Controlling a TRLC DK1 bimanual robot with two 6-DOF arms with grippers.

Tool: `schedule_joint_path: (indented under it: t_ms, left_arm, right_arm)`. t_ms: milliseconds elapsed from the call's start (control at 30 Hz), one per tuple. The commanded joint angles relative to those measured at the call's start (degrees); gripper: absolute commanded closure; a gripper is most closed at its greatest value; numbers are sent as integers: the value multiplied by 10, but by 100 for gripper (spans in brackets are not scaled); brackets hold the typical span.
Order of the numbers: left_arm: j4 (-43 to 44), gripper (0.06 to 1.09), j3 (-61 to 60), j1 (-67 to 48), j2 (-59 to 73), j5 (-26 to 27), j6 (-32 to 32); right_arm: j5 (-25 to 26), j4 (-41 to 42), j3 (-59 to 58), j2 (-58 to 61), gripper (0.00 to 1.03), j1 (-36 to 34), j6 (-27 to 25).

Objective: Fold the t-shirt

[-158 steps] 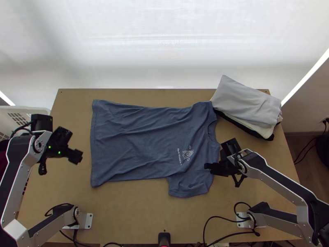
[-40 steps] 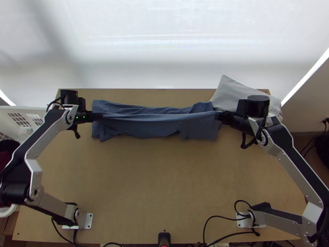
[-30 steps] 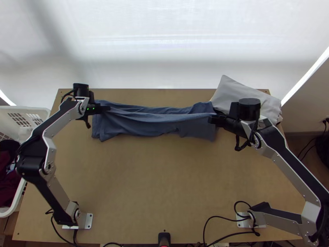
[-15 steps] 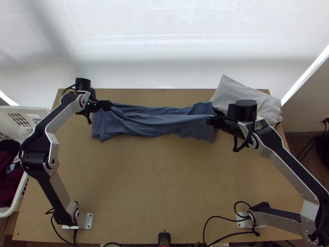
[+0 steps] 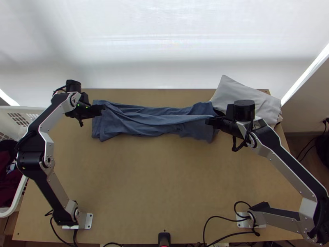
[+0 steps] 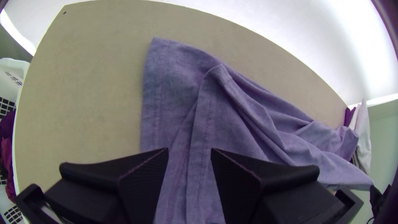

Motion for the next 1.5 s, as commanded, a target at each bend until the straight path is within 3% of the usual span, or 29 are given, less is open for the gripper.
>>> schedule_joint_path:
  t_ms: [0, 800, 933, 1000, 1133, 1300, 1467]
  left_arm:
    - [-2, 55, -13, -4, 0, 13, 2]
    - [24, 56, -28, -34, 37, 20, -11]
    - [51, 89, -42, -36, 28, 20, -17]
    - [55, 96, -43, -36, 27, 20, -16]
    - [51, 96, -44, -35, 25, 19, -11]
    - [32, 69, -44, -28, 14, 7, 16]
    - [32, 62, -56, -24, 5, -18, 37]
  right_arm:
    - [7, 5, -11, 8, 100, 6, 4]
    - [7, 5, -8, 8, 100, -4, -1]
    - [7, 5, -4, 8, 100, -5, -1]
    - [7, 5, -2, 7, 100, -7, -2]
    - [7, 5, -3, 6, 100, -12, -2]
    - [7, 5, -8, 1, 100, -16, -5]
    - [7, 5, -8, 1, 100, -16, -5]
